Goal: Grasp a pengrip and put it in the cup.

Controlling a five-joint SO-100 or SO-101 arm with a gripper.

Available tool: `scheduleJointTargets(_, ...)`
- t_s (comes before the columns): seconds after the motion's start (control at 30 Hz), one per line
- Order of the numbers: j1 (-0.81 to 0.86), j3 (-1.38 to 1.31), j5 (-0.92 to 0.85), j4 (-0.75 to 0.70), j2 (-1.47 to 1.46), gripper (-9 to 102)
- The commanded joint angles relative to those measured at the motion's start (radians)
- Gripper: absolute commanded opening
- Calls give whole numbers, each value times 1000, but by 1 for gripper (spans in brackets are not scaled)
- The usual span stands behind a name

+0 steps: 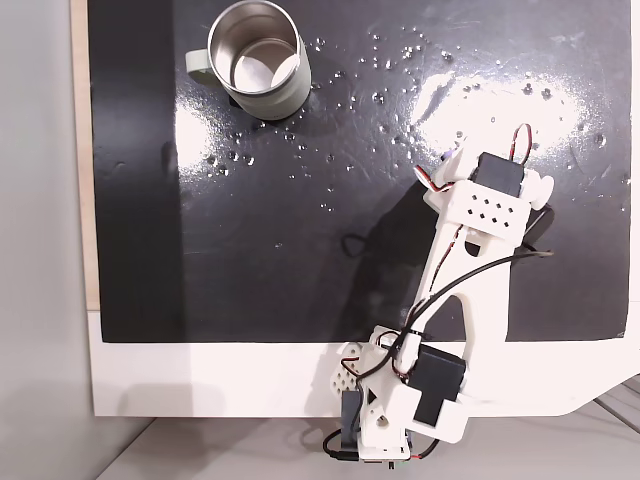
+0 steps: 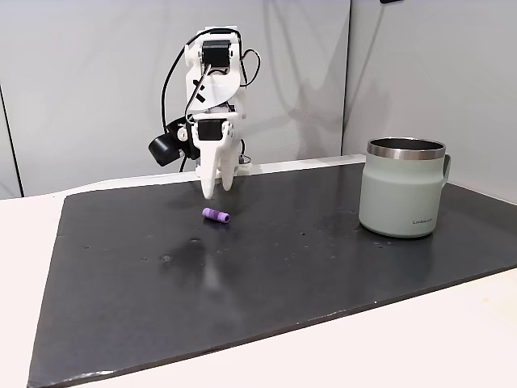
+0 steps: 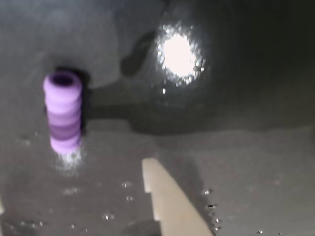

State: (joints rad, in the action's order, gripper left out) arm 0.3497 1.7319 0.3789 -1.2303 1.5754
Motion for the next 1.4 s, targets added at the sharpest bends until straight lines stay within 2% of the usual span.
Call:
scheduleJointTargets(0.0, 26, -55, -11, -9, -21, 29)
scheduleJointTargets(0.47, 23, -103, -63, 21, -172, 28)
scheduleJointTargets(0.57, 25, -109, -63, 32, -207, 24)
scheduleJointTargets(0.73, 23, -109, -60, 57, -244, 7)
scheduleJointTargets(0.97, 23, -103, -57, 58, -222, 4)
scheduleJointTargets(1.07, 17, -112, -52, 38, -176, 0)
scheduleJointTargets(1.37, -72, -196, -41, -97, -2, 0)
